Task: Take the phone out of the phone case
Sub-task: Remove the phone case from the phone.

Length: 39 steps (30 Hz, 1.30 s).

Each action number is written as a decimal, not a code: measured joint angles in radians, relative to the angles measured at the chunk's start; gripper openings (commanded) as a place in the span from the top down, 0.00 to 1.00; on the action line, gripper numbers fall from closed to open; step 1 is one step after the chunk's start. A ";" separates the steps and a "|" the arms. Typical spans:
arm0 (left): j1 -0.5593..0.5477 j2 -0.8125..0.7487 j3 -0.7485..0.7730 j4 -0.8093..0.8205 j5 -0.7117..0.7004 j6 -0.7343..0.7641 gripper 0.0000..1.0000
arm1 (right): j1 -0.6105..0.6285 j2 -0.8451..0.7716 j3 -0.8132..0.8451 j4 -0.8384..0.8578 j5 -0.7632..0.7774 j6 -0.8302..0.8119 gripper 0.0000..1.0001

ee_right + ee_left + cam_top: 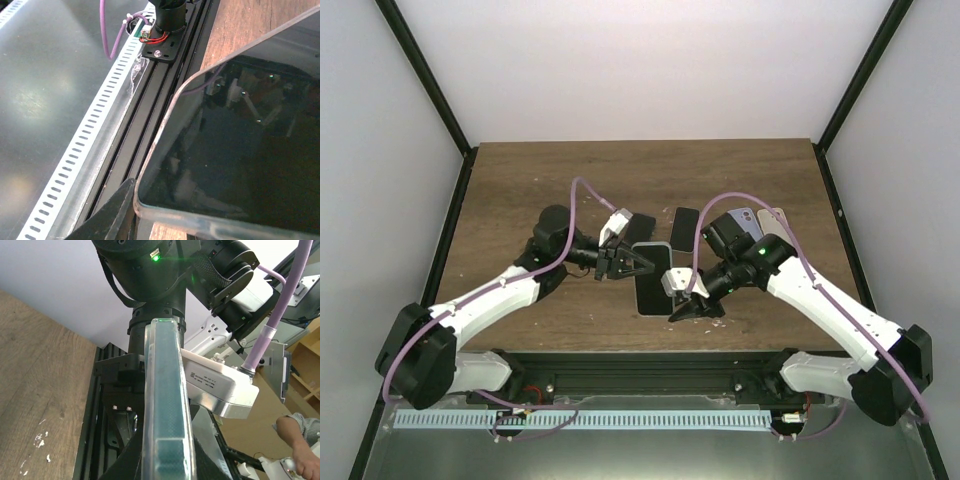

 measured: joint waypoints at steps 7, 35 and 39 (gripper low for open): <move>0.002 0.000 0.005 0.012 0.020 -0.053 1.00 | 0.004 -0.002 -0.004 0.022 0.003 -0.048 0.78; 0.023 -0.024 0.005 0.108 -0.032 -0.196 1.00 | -0.109 0.035 -0.044 0.138 -0.251 0.158 0.74; 0.041 -0.029 -0.007 0.093 -0.078 -0.203 1.00 | -0.143 0.087 -0.042 0.163 -0.288 0.182 0.73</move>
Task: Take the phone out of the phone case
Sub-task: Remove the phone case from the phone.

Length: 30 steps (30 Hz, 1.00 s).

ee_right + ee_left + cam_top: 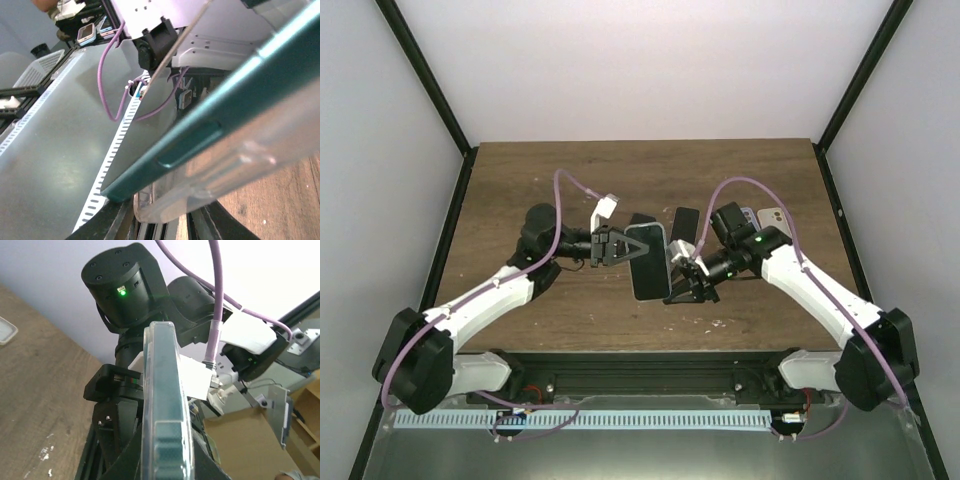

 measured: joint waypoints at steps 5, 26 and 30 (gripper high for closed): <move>0.005 -0.006 -0.010 0.012 -0.034 0.034 1.00 | -0.037 0.057 0.011 0.013 -0.028 0.080 0.66; -0.021 -0.087 -0.004 -0.197 -0.144 0.309 1.00 | -0.058 0.097 0.052 0.041 0.022 0.303 0.47; -0.035 -0.078 -0.010 -0.243 -0.163 0.341 1.00 | -0.079 0.099 0.052 0.109 0.007 0.353 0.46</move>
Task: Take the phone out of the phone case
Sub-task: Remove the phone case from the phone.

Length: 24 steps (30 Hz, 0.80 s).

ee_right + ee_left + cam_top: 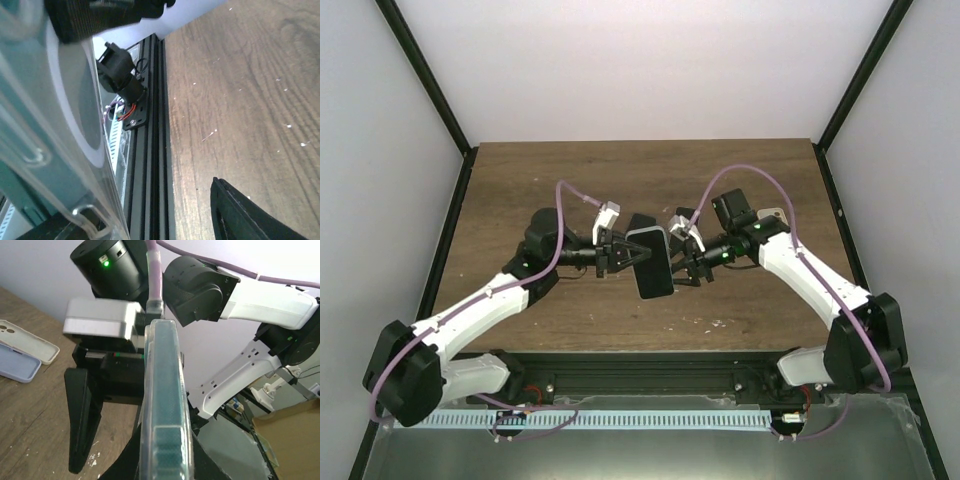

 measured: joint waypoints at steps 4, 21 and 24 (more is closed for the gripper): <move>-0.006 0.026 -0.003 0.002 -0.011 0.014 1.00 | -0.023 -0.010 -0.020 0.058 -0.013 0.044 0.44; -0.012 0.160 0.018 0.132 0.106 -0.038 1.00 | -0.057 -0.057 -0.095 0.150 -0.090 0.091 0.52; -0.012 0.171 0.013 0.145 0.098 -0.047 0.99 | -0.058 -0.057 -0.111 0.170 -0.117 0.115 0.82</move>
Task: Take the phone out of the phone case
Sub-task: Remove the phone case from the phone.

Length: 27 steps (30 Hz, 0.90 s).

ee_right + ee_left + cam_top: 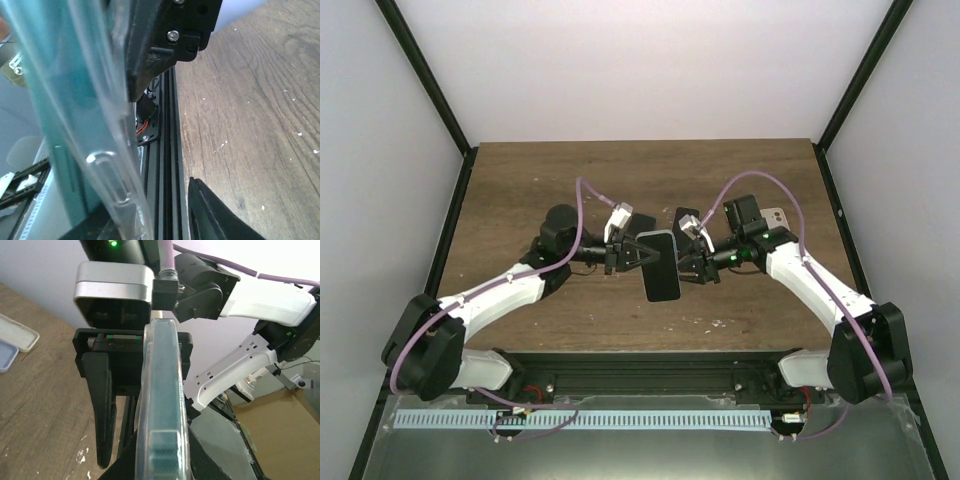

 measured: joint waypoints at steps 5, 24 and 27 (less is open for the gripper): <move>0.002 0.001 0.005 -0.052 -0.083 -0.003 0.71 | -0.008 0.006 -0.032 0.063 -0.012 0.084 0.95; -0.315 -0.239 0.045 -0.671 -1.361 0.144 0.41 | -0.020 0.116 -0.132 0.451 0.297 0.441 0.99; -0.480 -0.198 0.056 -0.746 -1.564 0.207 0.42 | -0.020 0.119 -0.132 0.446 0.399 0.501 0.99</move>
